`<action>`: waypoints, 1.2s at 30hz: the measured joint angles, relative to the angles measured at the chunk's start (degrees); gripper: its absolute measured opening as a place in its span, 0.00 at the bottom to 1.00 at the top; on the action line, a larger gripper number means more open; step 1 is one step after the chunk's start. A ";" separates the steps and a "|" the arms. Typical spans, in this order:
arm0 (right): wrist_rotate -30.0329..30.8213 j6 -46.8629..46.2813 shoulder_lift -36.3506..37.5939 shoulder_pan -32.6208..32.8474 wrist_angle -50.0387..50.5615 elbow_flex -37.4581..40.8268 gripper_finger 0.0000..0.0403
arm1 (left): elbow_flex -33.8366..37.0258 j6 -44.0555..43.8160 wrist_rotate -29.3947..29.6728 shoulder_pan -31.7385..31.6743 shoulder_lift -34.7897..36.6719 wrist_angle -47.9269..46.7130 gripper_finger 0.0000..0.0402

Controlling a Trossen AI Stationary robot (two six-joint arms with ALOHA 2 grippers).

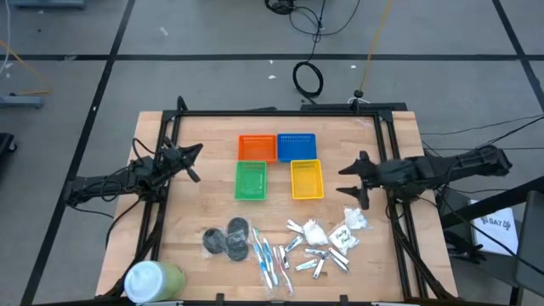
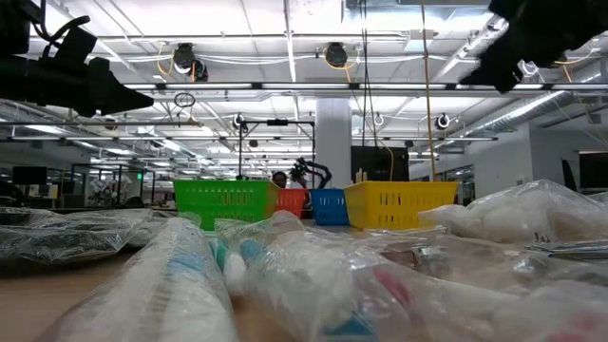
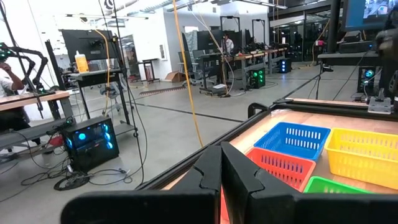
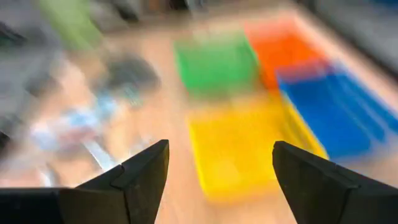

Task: Pick & Place Travel size toiletries
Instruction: Put the white vanity pack into the blue bin

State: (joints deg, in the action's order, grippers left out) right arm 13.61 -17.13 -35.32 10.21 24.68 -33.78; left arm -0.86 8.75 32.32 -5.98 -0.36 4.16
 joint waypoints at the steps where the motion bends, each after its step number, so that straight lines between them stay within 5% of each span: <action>1: 1.30 -3.25 -2.65 0.47 5.01 -1.93 0.68 | 0.00 0.00 -0.02 0.02 0.00 0.01 0.00; 5: -0.08 -17.50 -12.04 1.62 16.53 -4.63 0.66 | 0.00 0.00 -0.04 0.00 0.00 0.02 0.00; 16: -18.26 -42.16 -28.24 5.80 18.46 -2.84 0.65 | 0.00 0.00 -0.04 0.00 0.00 0.05 0.00; 36: -15.68 -45.22 -28.61 10.96 15.40 1.53 0.65 | 0.00 0.00 -0.04 0.02 0.00 0.07 0.00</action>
State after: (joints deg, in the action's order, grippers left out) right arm -2.07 -62.35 -63.92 21.16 40.08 -32.25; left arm -0.86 8.75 32.27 -5.96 -0.36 4.23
